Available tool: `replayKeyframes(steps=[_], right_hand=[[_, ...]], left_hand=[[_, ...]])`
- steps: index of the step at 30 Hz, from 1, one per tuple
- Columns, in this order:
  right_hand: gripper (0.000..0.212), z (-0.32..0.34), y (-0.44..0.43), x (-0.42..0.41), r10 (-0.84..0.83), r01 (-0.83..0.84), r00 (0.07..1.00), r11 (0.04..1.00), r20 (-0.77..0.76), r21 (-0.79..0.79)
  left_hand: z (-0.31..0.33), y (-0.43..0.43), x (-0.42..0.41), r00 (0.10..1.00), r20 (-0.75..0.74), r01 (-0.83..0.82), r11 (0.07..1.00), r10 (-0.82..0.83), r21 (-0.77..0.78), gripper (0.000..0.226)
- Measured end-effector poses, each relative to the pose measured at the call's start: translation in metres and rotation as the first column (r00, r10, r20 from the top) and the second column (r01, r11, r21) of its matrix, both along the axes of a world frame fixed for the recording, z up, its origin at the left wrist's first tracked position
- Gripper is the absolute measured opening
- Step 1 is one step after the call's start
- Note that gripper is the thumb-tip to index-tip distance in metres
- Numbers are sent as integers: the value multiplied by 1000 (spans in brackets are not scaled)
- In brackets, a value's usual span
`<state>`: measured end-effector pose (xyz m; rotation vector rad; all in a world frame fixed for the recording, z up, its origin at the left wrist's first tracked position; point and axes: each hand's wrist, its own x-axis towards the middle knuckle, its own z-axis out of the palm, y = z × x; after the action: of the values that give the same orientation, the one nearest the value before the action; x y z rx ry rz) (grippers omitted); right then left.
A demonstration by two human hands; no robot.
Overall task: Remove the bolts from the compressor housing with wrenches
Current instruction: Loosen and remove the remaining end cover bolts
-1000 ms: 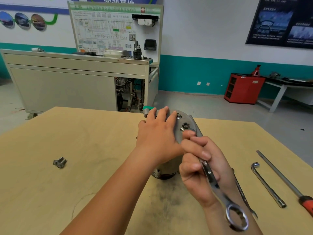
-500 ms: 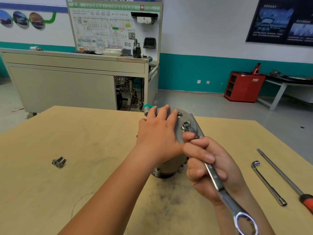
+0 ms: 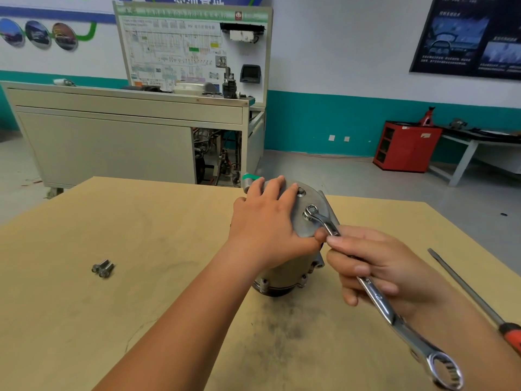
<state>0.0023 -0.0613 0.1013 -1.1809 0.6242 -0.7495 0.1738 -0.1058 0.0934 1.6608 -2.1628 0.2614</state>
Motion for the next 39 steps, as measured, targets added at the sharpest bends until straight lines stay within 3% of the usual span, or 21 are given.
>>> replayKeyframes(steps=[3, 6, 10, 14, 16, 18, 19, 20, 22, 24, 34, 39], right_hand=[[19, 20, -23, -25, 78, -150, 920, 975, -384, -163], [17, 37, -55, -49, 186, -332, 822, 924, -538, -188], [29, 34, -93, -56, 460, -506, 818, 861, -345, -52], [30, 29, -107, -56, 476, -511, 836, 856, -274, -73], [29, 31, -98, -56, 436, -471, 868, 874, -237, -119], [28, 31, -76, -51, 395, -389, 917, 915, 46, -103], [30, 29, -61, -46, 283, -273, 943, 959, 174, -80], [31, 27, -45, -39, 84, -68, 977, 994, 196, -88], [27, 22, -12, -20, -292, 306, 951, 931, 96, -201], [27, 16, 11, 1, -433, 437, 899, 873, 67, -219], [22, 5, 26, 58, -395, 376, 884, 919, 248, 122], [21, 4, 26, 55, -440, 425, 875, 898, 204, 114]], left_hand=[[-2, -2, 2, 1000, 9, 5, 1000, -5, -20, 93], [-3, -4, 4, 1000, -11, 17, 1000, -17, 6, 98], [-3, -7, 8, 999, -22, 45, 999, -45, 2, 94], [-3, -6, 9, 999, -28, 46, 999, -46, 4, 96], [-3, -4, 7, 999, -28, 31, 999, -31, 12, 99], [-4, -4, 8, 999, -38, 18, 1000, -17, 21, 99], [-4, -4, 8, 999, -45, 14, 1000, -13, 20, 97], [-5, -4, 9, 999, -50, 10, 1000, -9, 15, 95], [-6, -5, 10, 999, -54, 1, 1000, 0, 8, 94], [-5, -4, 9, 999, -53, -1, 1000, 2, 14, 94], [1, 1, 4, 1000, -20, -2, 999, 3, 48, 92], [0, 0, 4, 1000, -13, -7, 1000, 8, 26, 88]])
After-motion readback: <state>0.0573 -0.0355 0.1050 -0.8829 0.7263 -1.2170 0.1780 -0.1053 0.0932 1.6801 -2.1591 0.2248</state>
